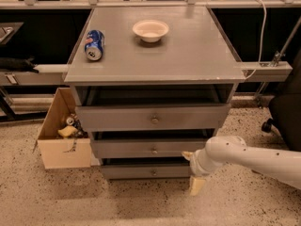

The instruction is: Open middle drawer

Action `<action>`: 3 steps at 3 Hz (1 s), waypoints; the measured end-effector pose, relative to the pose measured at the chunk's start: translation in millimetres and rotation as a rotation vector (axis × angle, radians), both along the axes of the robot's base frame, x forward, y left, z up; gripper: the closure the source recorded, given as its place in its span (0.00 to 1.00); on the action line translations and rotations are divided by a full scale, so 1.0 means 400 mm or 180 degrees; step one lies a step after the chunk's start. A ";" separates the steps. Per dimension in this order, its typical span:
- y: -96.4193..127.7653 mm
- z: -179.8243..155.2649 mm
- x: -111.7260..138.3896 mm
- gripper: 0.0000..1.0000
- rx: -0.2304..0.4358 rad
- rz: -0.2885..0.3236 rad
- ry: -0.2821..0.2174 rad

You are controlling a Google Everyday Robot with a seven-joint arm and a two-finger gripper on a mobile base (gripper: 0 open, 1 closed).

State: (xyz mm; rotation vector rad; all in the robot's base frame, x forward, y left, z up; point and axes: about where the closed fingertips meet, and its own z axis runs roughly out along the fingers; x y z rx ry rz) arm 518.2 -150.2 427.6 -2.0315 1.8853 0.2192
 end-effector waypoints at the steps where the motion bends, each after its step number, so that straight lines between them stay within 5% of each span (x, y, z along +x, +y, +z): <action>1: -0.003 0.057 0.068 0.00 -0.0034 0.0050 -0.0355; 3: 0.041 0.078 0.155 0.00 -0.0172 0.0032 -0.0601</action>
Offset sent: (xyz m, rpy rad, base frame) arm 0.0706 0.0227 0.0446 -0.0785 -0.2257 0.0002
